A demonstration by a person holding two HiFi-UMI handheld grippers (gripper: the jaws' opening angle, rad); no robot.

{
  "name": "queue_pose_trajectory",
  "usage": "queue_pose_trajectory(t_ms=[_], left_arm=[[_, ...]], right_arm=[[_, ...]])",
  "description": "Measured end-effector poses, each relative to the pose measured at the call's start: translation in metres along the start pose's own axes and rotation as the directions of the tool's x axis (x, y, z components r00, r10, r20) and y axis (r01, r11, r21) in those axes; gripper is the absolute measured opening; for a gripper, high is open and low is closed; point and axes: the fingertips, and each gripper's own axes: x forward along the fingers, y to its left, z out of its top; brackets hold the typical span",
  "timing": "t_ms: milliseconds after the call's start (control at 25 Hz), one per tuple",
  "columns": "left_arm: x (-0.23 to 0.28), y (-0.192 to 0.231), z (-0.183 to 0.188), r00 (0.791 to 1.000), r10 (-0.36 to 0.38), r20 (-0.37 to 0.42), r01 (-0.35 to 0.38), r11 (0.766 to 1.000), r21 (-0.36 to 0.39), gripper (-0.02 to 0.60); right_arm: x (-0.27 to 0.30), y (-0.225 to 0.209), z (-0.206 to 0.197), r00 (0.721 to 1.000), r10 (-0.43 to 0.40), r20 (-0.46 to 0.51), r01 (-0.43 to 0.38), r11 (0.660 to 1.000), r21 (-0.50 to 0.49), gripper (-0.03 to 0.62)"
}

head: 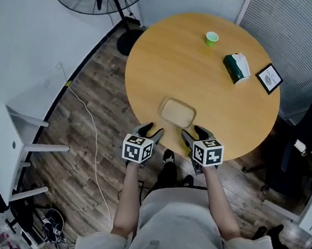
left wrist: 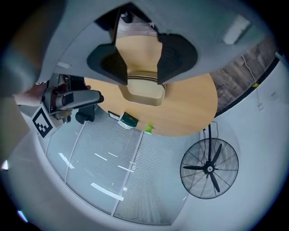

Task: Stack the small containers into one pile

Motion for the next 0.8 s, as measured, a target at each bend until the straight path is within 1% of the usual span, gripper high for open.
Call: queue_pose_trajectory(t_ms=[80,200,280,400,560,680,800], left_arm=[[-0.010,-0.014,-0.001,0.999,0.038,0.031,-0.038,0.999,-0.006,0.212],[-0.024,-0.039,-0.004,0.994,0.066,0.093,-0.061,0.996,-0.059,0.212],[-0.036,-0.055,-0.010,0.987,0.088,0.134,-0.076,0.993,-0.091,0.212],[-0.053,-0.076,-0.020,0.974,0.130,0.186,-0.110,0.988,-0.110,0.212],[-0.073,-0.097,-0.029,0.962,0.160,0.222,-0.140,0.985,-0.104,0.210],[-0.086,-0.108,-0.038,0.955,0.185,0.232,-0.172,0.982,-0.076,0.210],[-0.094,-0.116,-0.048,0.953,0.198,0.229,-0.189,0.980,-0.060,0.210]], right_arm=[[-0.013,0.003,-0.005,0.999,-0.012,0.032,0.012,1.000,0.006,0.239],[-0.034,0.010,-0.021,0.998,-0.014,0.059,0.014,1.000,0.008,0.240],[-0.045,0.018,-0.036,0.998,0.000,0.062,0.000,1.000,-0.003,0.241],[-0.064,0.022,-0.049,0.996,0.005,0.094,-0.004,1.000,-0.014,0.239],[-0.090,0.021,-0.053,0.985,-0.008,0.174,0.009,1.000,-0.007,0.229],[-0.105,0.025,-0.060,0.981,0.010,0.194,-0.007,1.000,-0.017,0.229],[-0.117,0.029,-0.069,0.980,0.028,0.198,-0.021,0.999,-0.037,0.229]])
